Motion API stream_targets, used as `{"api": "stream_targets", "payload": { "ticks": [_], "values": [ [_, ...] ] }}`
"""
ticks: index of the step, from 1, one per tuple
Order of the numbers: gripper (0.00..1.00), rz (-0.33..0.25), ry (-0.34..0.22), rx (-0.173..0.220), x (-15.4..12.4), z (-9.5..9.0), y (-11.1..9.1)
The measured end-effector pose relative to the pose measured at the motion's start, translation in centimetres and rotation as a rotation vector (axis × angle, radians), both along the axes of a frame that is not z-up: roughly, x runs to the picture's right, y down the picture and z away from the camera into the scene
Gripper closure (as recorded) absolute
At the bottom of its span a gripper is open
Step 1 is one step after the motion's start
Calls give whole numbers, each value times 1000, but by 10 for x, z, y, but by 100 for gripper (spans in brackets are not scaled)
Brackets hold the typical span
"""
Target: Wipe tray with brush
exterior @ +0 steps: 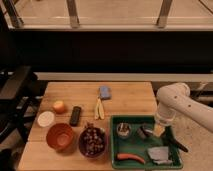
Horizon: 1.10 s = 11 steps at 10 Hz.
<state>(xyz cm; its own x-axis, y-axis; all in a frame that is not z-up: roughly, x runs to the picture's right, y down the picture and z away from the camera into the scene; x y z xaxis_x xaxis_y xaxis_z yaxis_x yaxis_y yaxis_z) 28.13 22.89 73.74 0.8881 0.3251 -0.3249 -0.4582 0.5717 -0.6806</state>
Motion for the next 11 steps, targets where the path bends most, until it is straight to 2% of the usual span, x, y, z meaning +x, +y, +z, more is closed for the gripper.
{"api": "stream_targets", "payload": {
  "ticks": [1,3,6,8,10,11],
  "values": [
    [100,-1,8,-11,-1,-6,6],
    [100,13,66,-31,16,-27,17],
    [100,8,133,-28,46,-34,8],
    [100,-11,131,-17,48,-18,-8],
    [100,-45,85,-3,35,6,-28],
    [100,-51,68,-1,28,10,-31]
  ]
}}
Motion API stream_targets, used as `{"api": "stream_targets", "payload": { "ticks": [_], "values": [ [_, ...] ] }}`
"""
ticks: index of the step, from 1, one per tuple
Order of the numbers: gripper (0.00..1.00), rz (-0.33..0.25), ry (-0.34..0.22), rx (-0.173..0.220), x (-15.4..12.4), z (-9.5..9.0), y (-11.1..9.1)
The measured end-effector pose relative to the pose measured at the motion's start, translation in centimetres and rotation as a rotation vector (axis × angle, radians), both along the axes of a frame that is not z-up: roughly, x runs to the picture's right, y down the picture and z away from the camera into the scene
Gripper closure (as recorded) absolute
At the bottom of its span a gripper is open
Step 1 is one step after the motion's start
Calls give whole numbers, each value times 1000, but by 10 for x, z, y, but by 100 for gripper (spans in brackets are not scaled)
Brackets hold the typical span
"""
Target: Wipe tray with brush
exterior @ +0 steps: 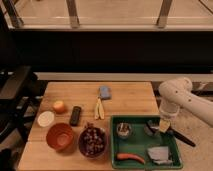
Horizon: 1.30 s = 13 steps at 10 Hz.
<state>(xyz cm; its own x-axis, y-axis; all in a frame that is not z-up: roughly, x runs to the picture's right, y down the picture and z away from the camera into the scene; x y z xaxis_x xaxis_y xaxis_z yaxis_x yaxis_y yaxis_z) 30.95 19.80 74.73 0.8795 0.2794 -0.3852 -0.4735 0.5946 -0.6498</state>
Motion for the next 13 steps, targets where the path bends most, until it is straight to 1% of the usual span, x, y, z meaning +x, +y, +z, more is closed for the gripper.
{"api": "stream_targets", "payload": {
  "ticks": [1,3,5,6,7,8,10,11,13],
  "values": [
    [100,-9,-23,1,-10,2,-1],
    [100,-13,-48,-4,-21,-3,7],
    [100,-1,-55,-23,-30,-22,28],
    [100,10,-48,-37,-29,-30,40],
    [100,22,-25,-55,-24,-37,50],
    [100,23,2,-65,-16,-40,53],
    [100,16,68,-64,14,-42,49],
    [100,3,108,-50,31,-41,37],
    [100,-26,137,-20,44,-30,12]
  ]
}}
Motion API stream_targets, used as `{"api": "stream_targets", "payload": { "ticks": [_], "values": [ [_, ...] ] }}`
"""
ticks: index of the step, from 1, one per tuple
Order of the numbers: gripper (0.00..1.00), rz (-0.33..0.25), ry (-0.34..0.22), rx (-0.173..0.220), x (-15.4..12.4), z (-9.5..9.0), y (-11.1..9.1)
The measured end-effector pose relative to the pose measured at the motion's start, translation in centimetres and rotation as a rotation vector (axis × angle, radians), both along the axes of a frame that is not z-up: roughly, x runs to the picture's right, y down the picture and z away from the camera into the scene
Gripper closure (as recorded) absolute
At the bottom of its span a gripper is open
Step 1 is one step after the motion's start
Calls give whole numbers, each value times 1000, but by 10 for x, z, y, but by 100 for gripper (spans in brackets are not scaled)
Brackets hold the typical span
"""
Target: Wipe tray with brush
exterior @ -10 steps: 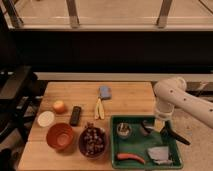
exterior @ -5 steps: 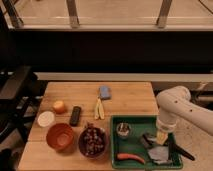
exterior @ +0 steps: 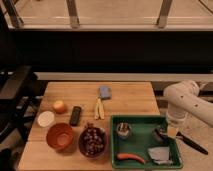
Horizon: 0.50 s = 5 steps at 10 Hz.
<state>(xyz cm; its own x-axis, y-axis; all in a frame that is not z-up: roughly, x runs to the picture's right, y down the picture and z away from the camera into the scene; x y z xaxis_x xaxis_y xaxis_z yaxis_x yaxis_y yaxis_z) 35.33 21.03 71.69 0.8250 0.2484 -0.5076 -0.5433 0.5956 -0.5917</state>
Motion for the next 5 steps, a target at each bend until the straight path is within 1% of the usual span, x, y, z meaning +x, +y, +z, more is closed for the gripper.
{"api": "stream_targets", "payload": {
  "ticks": [1,2,3,5],
  "values": [
    [100,-11,-4,12,0,7,-10],
    [100,-24,-26,21,-8,15,-17],
    [100,-26,-46,23,-16,18,-17],
    [100,-22,-113,21,-51,20,-7]
  ]
}}
